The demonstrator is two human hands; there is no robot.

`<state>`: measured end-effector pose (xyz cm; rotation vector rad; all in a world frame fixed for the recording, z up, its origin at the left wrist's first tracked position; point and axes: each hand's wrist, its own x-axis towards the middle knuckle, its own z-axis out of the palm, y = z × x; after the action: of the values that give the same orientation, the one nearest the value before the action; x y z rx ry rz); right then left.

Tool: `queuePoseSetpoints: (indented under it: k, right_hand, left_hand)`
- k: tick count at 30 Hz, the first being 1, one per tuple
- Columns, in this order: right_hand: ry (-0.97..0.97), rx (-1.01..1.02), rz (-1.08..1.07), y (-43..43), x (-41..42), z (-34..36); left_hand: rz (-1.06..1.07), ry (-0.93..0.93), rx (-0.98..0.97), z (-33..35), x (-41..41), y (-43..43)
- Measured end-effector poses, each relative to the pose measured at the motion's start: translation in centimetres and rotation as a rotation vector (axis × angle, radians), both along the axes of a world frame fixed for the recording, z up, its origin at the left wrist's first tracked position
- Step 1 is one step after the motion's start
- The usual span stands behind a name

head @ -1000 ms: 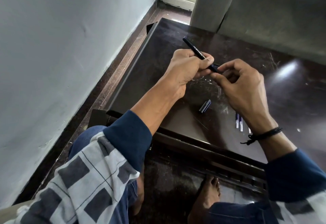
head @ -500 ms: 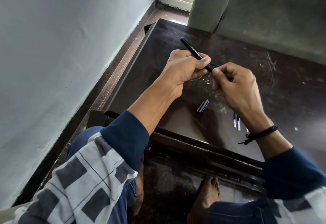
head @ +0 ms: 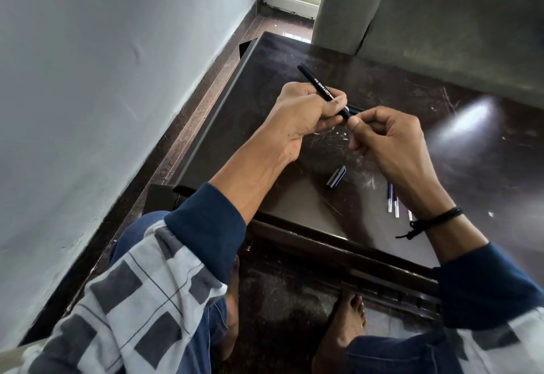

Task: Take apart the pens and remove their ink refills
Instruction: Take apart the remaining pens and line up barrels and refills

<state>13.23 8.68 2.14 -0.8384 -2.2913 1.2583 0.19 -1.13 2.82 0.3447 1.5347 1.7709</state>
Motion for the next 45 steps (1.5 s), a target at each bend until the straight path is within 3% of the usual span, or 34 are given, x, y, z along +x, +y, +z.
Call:
queuePoseSetpoints:
  k: [10,15,18,23,29,33,37,45]
  right_hand:
    - [0.028,-0.276,0.056,1.0,0.3,0.7]
    - [0.033,0.070,-0.140,3.1,1.4,1.0]
    - [-0.022,0.143,-0.180,4.0,2.0,0.9]
    - [-0.338,0.290,0.086,3.0,1.7,0.5]
    - [-0.535,0.462,0.460,1.4,0.6,-0.9]
    - [-0.621,0.506,0.467,1.5,0.4,-1.4]
    - [-0.646,0.455,0.336,1.9,0.7,-1.0]
    - [-0.679,0.460,0.499,1.2,0.7,-0.9]
  left_hand:
    - [-0.040,0.016,0.012,0.2,-0.1,-0.2]
    - [0.051,-0.050,0.029,0.4,-0.3,-0.3]
    - [0.077,-0.088,0.033,0.3,-0.4,-0.2]
    - [0.126,-0.098,0.042,0.2,-0.8,-0.2]
    - [0.167,-0.112,0.065,0.0,-1.1,-0.1]
    - [0.161,-0.115,0.068,0.0,-1.1,-0.1]
    - [0.165,-0.110,0.066,0.1,-1.2,-0.2]
    - [0.167,-0.106,0.056,0.0,-1.2,-0.3]
